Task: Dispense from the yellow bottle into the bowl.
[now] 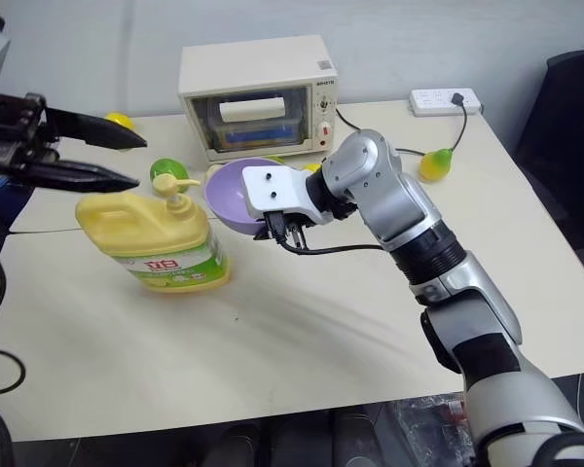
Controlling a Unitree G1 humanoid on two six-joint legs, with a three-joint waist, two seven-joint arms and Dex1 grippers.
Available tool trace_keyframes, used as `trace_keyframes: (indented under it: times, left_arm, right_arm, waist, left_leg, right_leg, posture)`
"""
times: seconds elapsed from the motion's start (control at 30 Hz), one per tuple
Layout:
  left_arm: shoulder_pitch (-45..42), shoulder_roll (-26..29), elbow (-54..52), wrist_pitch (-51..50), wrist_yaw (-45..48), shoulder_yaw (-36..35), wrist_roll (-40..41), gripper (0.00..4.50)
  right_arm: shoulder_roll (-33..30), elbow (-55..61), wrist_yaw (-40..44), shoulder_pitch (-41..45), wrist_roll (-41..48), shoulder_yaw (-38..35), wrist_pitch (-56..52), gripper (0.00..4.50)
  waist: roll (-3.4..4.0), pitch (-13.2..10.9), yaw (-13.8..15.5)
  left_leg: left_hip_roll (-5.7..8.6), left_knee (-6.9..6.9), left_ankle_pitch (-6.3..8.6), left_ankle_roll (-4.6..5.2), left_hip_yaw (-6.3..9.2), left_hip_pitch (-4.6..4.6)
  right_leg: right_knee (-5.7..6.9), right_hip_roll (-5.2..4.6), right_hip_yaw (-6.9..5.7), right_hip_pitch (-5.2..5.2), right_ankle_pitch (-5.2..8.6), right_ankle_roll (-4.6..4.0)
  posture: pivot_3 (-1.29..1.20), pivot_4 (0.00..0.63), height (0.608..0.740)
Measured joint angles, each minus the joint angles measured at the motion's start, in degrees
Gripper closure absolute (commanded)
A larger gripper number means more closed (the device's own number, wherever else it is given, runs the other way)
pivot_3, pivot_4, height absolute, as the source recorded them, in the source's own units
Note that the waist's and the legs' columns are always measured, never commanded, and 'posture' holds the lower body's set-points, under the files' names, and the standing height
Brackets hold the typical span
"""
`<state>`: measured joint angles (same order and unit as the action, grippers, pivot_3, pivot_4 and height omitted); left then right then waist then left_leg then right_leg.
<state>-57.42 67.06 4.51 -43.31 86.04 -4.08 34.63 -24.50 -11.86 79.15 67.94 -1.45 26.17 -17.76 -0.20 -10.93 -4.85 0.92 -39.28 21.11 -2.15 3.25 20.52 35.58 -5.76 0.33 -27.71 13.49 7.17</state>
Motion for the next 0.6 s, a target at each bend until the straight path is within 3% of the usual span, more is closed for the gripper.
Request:
trace_keyframes:
  times: [0.07,0.1,0.37,0.6]
  left_arm:
    - [2.1,1.8,-1.5,-0.6,0.0,-1.4,1.3,0.1]
    - [4.6,3.1,-3.2,-1.4,0.0,-3.0,2.8,0.02]
    - [28.6,6.1,-18.7,-6.4,-0.1,-18.5,9.1,0.02]
    - [47.2,4.9,-29.0,-5.7,-0.4,-31.1,6.8,0.02]
  right_arm:
    - [-0.6,1.2,0.0,-0.8,0.5,-0.3,-0.2,4.5]
    - [-1.2,2.4,-0.2,-2.1,0.7,-0.5,-0.6,4.5]
    - [-9.7,11.0,-5.6,-22.1,0.5,-3.5,-1.5,4.5]
    - [-15.0,6.5,-15.8,-32.9,-4.8,-5.8,10.9,4.5]
  waist:
    - [0.0,0.0,0.1]
    - [-0.01,0.0,0.2]
    - [-0.08,0.0,1.7]
    - [-0.27,-0.1,1.7]
  left_leg:
    - [0.0,0.0,0.0,0.0,0.0,-0.02]
    - [0.01,0.0,0.01,0.01,0.01,-0.02]
    - [0.02,0.0,0.07,0.12,-0.07,-0.04]
    - [-0.04,0.0,0.24,0.44,-0.37,-0.43]
  right_leg:
    - [-0.02,0.0,0.0,0.04,0.0,0.0]
    - [-0.05,0.0,0.0,0.06,0.0,0.0]
    - [-0.15,-0.01,0.02,0.13,0.0,0.0]
    - [-0.26,0.11,0.23,0.38,-0.07,-0.1]
  posture:
    - [0.0,0.15,0.74]
    - [0.0,0.15,0.74]
    - [0.0,0.15,0.74]
    - [0.0,0.15,0.74]
